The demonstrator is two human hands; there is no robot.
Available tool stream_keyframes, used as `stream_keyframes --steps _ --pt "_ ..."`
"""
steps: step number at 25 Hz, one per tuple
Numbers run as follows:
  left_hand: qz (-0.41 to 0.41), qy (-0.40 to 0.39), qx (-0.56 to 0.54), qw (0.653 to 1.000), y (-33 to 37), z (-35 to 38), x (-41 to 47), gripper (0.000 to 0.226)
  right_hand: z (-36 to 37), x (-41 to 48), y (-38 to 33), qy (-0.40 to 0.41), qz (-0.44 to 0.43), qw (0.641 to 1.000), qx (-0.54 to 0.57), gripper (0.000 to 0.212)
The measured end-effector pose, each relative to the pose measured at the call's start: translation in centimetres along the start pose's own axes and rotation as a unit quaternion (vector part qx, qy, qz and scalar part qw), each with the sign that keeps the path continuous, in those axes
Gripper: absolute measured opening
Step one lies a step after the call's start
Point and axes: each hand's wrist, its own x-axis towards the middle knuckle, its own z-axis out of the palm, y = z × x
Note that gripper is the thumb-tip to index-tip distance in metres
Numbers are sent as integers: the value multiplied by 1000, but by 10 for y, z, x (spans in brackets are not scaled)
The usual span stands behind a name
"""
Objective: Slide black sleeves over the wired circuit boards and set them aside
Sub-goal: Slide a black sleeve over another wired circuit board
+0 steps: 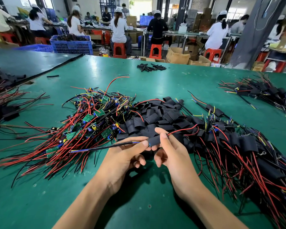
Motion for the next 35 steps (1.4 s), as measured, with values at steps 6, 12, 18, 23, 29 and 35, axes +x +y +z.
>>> stream_keyframes --steps 6,12,18,23,29,35 --pt "-1 13 -5 1000 2 -1 0 49 7 -6 5 -5 -31 999 -35 29" --pt "-13 33 -44 998 4 -2 3 46 1 -5 5 -19 -56 997 -47 36" --pt "-17 26 -57 998 5 -6 3 28 -4 -3 4 -44 -67 995 -63 39" --pt "-11 45 -55 997 4 -5 3 33 0 -6 8 -41 -65 992 -100 44" --pt "-14 48 -46 998 6 -6 4 31 0 -4 4 -44 -52 993 -93 39" --pt "-15 23 -39 999 10 -7 3 27 -7 2 -5 -25 59 995 70 23"
